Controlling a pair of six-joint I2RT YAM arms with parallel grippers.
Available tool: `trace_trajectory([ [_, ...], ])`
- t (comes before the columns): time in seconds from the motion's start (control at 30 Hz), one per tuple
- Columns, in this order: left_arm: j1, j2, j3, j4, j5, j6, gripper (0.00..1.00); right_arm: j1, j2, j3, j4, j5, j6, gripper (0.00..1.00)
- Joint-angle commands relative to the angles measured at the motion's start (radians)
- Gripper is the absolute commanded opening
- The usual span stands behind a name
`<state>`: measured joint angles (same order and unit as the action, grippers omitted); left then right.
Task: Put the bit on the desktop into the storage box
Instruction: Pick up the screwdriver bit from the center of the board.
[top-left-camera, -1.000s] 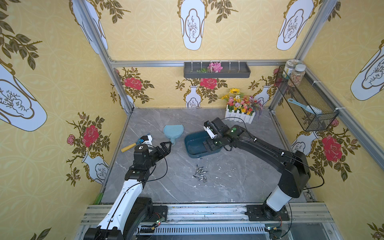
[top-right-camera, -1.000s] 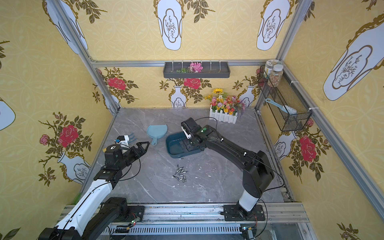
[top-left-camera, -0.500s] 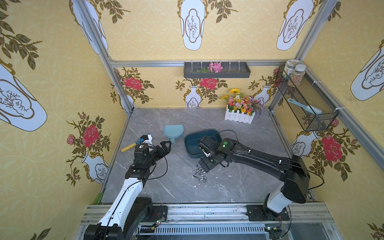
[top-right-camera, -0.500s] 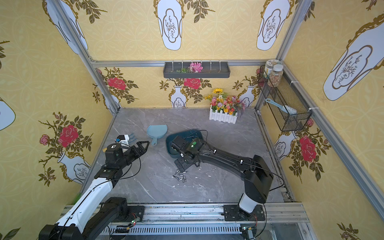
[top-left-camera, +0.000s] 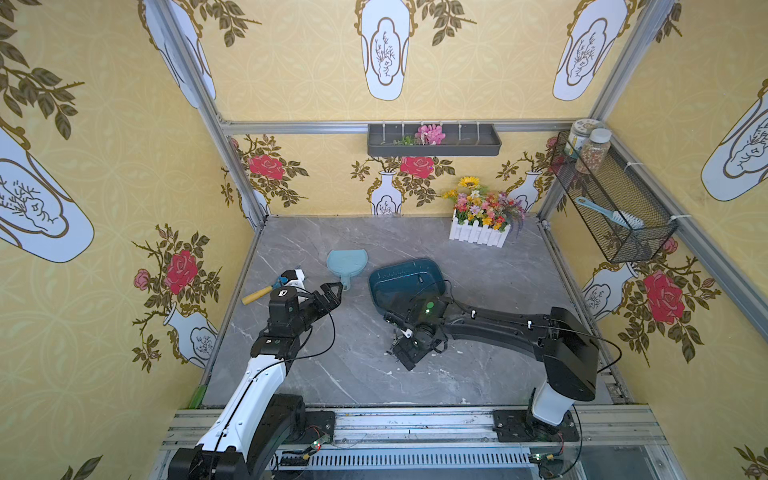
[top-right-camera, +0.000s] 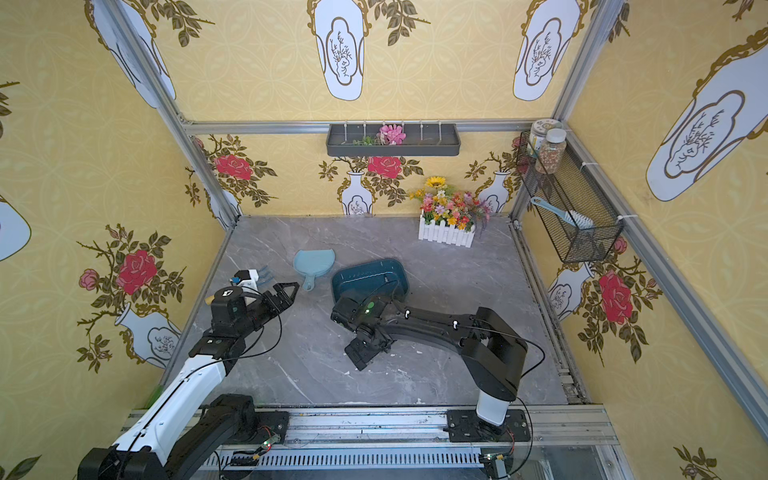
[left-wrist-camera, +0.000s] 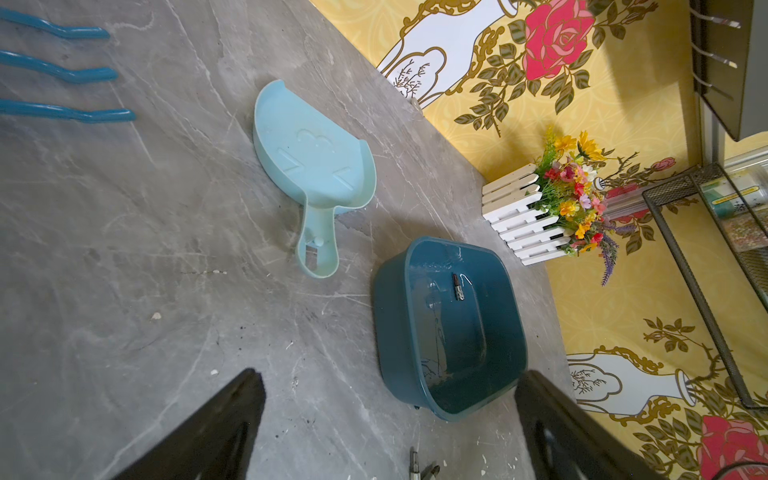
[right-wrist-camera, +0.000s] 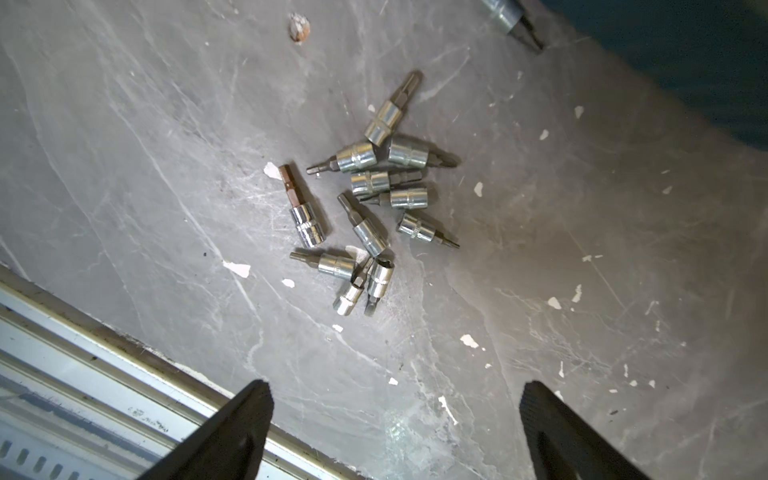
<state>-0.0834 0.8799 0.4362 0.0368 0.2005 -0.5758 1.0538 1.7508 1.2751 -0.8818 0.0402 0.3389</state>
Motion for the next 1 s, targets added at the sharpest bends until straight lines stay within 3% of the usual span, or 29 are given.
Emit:
trace_trajectory([
  [0.0,0.001,0.006,-0.004,0.023,-0.009,0.012,1.00,0.003,0.021,-0.018,0.043,-0.036,0.017,0.93],
  [0.33,0.001,0.010,-0.005,0.023,-0.011,0.016,1.00,0.003,0.077,-0.055,0.108,-0.043,0.035,0.75],
  [0.57,0.001,0.014,-0.005,0.023,-0.011,0.016,1.00,-0.003,0.098,-0.066,0.142,-0.045,0.051,0.55],
  [0.97,0.001,0.023,-0.005,0.023,-0.013,0.015,1.00,-0.027,0.101,-0.081,0.162,-0.051,0.056,0.34],
])
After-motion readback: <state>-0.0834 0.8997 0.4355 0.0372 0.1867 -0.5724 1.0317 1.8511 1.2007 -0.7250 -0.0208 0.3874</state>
